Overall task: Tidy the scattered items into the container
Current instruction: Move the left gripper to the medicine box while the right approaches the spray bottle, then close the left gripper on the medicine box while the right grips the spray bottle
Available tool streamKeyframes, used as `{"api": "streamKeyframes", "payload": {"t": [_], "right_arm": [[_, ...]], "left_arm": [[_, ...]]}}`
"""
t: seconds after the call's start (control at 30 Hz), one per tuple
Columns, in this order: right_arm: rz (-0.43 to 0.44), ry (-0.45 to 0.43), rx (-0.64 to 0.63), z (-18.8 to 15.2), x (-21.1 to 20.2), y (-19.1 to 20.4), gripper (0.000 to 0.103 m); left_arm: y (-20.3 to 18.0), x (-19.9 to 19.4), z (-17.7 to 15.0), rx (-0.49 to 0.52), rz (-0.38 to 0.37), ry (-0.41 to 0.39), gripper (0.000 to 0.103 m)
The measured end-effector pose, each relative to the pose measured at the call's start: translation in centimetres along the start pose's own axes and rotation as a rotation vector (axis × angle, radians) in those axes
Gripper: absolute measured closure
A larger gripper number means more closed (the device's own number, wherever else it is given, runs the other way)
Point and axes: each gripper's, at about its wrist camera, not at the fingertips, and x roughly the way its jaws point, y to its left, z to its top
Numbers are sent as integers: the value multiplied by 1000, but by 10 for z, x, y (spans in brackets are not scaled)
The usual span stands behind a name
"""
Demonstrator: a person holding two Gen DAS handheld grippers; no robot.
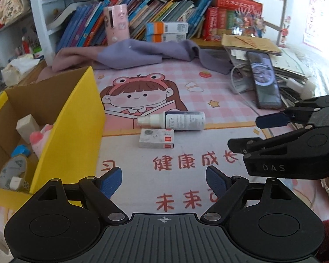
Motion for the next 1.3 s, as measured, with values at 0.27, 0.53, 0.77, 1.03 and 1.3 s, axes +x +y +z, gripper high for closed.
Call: {"api": "streamKeyframes", "payload": {"t": [0.27,0.53,0.77,1.03,1.3], "right_arm": [[60,-18,-65,30,25,-12,54],[126,60,-289,58,72,-5,55],[195,107,-330,75,99,-2,60],[254,140,-331,87,117,-4,61],[315,181,-304,94,137,-6,61]], "left_arm": [[-6,29,15,-4,54,3,18],[-4,66,26,-49,85,43,18],[-4,91,36,-31,95,56,18],[-1,111,39,-48,71,97,41],[1,113,40,-57,47,82,48]]}}
